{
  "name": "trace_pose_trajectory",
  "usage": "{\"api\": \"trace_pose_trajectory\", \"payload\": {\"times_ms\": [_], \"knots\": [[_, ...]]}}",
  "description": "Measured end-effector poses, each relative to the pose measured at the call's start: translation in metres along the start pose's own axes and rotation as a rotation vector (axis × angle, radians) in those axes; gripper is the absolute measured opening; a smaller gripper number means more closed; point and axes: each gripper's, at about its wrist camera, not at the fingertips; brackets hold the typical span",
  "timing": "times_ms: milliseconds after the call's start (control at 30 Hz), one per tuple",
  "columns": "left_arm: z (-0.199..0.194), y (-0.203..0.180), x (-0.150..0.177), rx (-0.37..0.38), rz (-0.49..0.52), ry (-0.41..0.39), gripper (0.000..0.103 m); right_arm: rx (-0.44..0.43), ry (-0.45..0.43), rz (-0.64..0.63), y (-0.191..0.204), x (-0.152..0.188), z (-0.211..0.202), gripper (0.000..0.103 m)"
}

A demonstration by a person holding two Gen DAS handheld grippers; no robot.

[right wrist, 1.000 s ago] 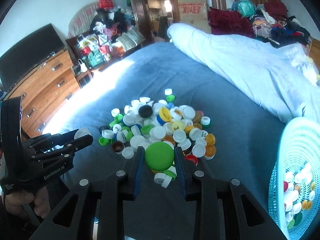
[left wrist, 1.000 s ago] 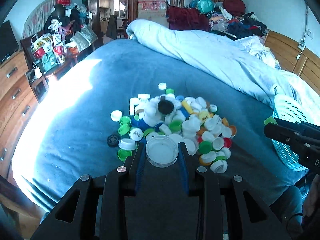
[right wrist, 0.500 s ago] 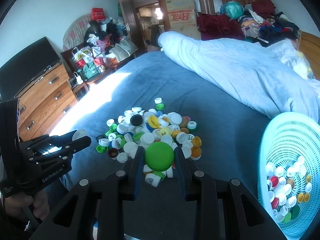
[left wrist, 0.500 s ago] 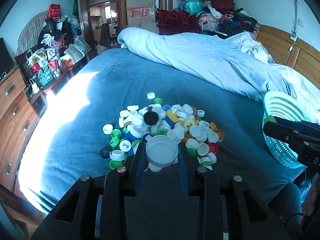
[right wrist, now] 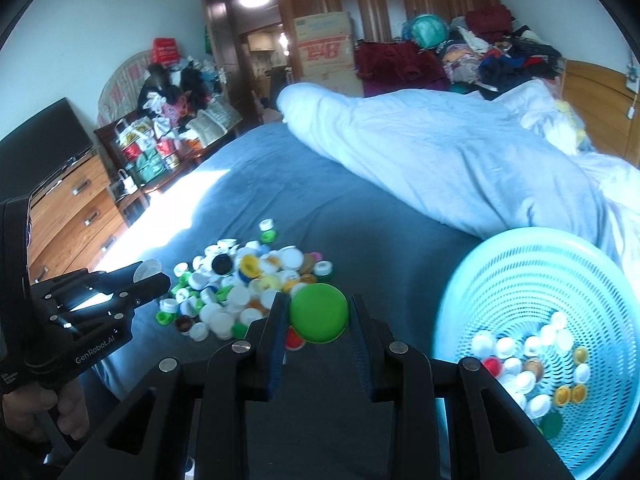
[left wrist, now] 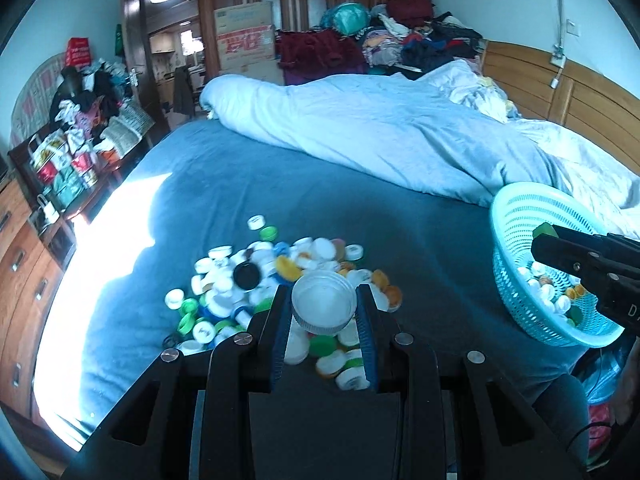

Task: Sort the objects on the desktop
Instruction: 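Carry the white cap and green cap in both grippers over the blue basket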

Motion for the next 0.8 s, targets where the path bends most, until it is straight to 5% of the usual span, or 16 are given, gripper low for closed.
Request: {"api": "trace_pose_trajectory", "payload": {"times_ms": [800], "knots": [[0.016,-0.132,-0.024,0.154,0.144,0.04,0.027,0.179,-0.014,0.13,-0.099,0.028,-0.052,0.033]]}}
Point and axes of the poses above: each gripper's, at about its wrist camera, not at the fingertips, and z roughly the way its jaws point, y to its left, x to its underside, and after that the axes turned 13 degrees about -z, right-handed
